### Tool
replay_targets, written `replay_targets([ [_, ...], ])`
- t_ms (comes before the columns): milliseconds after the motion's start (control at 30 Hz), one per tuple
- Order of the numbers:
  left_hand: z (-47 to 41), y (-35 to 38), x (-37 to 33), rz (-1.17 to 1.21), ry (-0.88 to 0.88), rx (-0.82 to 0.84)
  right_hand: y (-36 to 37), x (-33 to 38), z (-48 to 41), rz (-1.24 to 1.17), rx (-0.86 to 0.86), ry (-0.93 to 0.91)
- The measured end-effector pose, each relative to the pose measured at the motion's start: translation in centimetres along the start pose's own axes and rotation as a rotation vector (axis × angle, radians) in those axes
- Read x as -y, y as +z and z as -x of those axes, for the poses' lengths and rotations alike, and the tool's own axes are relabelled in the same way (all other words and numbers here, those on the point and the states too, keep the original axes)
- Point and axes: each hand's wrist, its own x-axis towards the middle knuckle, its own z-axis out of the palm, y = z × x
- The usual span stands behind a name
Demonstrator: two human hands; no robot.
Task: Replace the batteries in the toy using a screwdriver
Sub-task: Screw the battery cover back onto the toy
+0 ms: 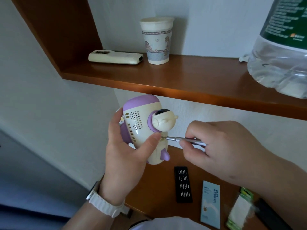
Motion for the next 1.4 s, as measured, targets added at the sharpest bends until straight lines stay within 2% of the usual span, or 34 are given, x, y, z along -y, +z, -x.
replay_targets([
  [567, -0.2, -0.1, 0.7, 0.020, -0.037, 0.020, 0.4, 0.6, -0.1, 0.099, 0.024, 0.016],
  [833, 0.5, 0.6, 0.8, 0.049, -0.058, 0.064, 0.4, 0.1, 1.0, 0.005, 0.050, 0.070],
  [1133, 1.4, 1.1, 0.6, 0.042, -0.032, 0.075, 0.4, -0.3, 2.6, 0.011, 0.042, 0.154],
  [1400, 2.2, 1.1, 0.5, 0.055, -0.021, 0.077, -0.4, -0.1, 3.6, 0.014, 0.070, 0.112],
])
